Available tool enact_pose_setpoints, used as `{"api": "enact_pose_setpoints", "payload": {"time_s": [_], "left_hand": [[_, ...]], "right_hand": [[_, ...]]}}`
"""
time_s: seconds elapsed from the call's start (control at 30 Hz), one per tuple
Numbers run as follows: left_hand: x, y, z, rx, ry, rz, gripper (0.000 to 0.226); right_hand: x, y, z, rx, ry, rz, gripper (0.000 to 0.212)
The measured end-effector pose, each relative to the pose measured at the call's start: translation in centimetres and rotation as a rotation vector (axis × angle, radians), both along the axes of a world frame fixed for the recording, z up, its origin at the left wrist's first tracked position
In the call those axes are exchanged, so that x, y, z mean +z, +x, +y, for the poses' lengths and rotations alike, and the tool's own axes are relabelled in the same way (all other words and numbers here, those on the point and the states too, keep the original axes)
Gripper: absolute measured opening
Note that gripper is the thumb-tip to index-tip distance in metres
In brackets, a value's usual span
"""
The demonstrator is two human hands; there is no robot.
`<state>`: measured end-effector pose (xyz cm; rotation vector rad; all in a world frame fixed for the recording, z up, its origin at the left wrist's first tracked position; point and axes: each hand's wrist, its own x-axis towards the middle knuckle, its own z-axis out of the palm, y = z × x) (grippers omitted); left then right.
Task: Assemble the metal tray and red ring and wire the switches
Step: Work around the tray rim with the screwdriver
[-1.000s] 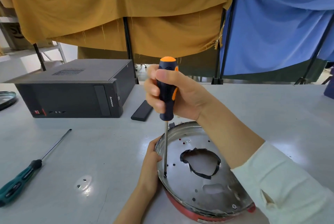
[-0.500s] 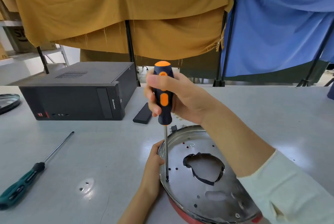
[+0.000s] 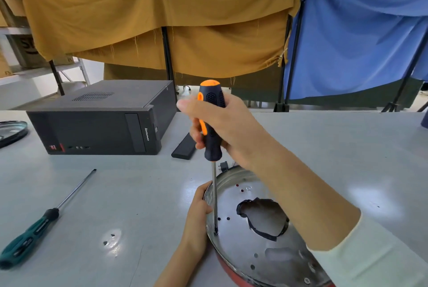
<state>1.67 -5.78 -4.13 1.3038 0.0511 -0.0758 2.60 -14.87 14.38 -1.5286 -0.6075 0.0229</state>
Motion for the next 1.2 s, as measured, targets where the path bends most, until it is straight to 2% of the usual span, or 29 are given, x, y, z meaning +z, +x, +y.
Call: {"api": "enact_pose_setpoints", "payload": {"time_s": [0.1, 0.13, 0.2, 0.27, 0.4, 0.47, 0.53, 0.67, 0.73, 0.8, 0.87, 1.0, 1.07, 1.13, 1.2], "left_hand": [[0.0, 0.1, 0.0, -0.002, -0.023, 0.018, 0.054], [0.0, 0.0, 0.0, -0.002, -0.032, 0.019, 0.055], [0.3, -0.3, -0.1, -0.002, -0.035, 0.003, 0.062], [0.3, -0.4, -0.1, 0.002, -0.013, -0.02, 0.063], [0.1, -0.1, 0.0, 0.004, 0.021, -0.027, 0.052], [0.0, 0.0, 0.0, 0.006, 0.041, -0.03, 0.053], [-0.2, 0.0, 0.0, 0.011, 0.046, -0.04, 0.049], [-1.0, 0.2, 0.0, 0.028, 0.044, -0.052, 0.044], [-1.1, 0.3, 0.1, 0.033, 0.042, -0.041, 0.043], [-1.1, 0.3, 0.1, 0.025, 0.039, -0.042, 0.043], [-1.1, 0.2, 0.1, 0.024, 0.039, -0.042, 0.047], [-1.0, 0.3, 0.2, 0.029, 0.072, -0.072, 0.043], [-0.8, 0.2, 0.1, 0.027, 0.089, -0.096, 0.044], [-0.8, 0.3, 0.1, 0.036, 0.088, -0.076, 0.042], [-0.8, 0.3, 0.1, 0.042, 0.073, -0.068, 0.041]], "right_hand": [[0.5, 0.4, -1.0, 0.378, -0.02, 0.12, 0.005], [0.5, 0.3, -1.1, 0.463, 0.023, 0.143, 0.008], [0.5, 0.0, -0.8, 0.492, 0.033, 0.14, 0.021], [0.2, -0.3, 0.0, 0.382, 0.007, 0.115, 0.031], [-1.1, -0.9, 1.4, -0.169, 0.087, 0.049, 0.032], [-1.1, -0.8, 1.3, -0.304, 0.084, 0.009, 0.03], [-0.6, -0.3, 0.6, -0.172, 0.027, 0.038, 0.029], [0.7, 0.2, -1.1, 0.495, -0.02, 0.155, 0.014], [0.8, 0.2, -1.1, 0.6, -0.006, 0.197, 0.021], [0.4, 0.2, -0.6, 0.533, -0.015, 0.185, 0.029], [-0.2, 0.2, 0.0, 0.363, 0.014, 0.172, 0.037], [-1.7, -0.8, 0.5, -0.101, 0.27, 0.089, 0.029], [-2.0, -1.1, 0.3, -0.234, 0.261, 0.017, 0.028], [-1.6, -1.0, -0.1, -0.13, 0.162, -0.009, 0.026], [-0.7, -0.5, -0.8, 0.159, 0.051, 0.014, 0.02]]}}
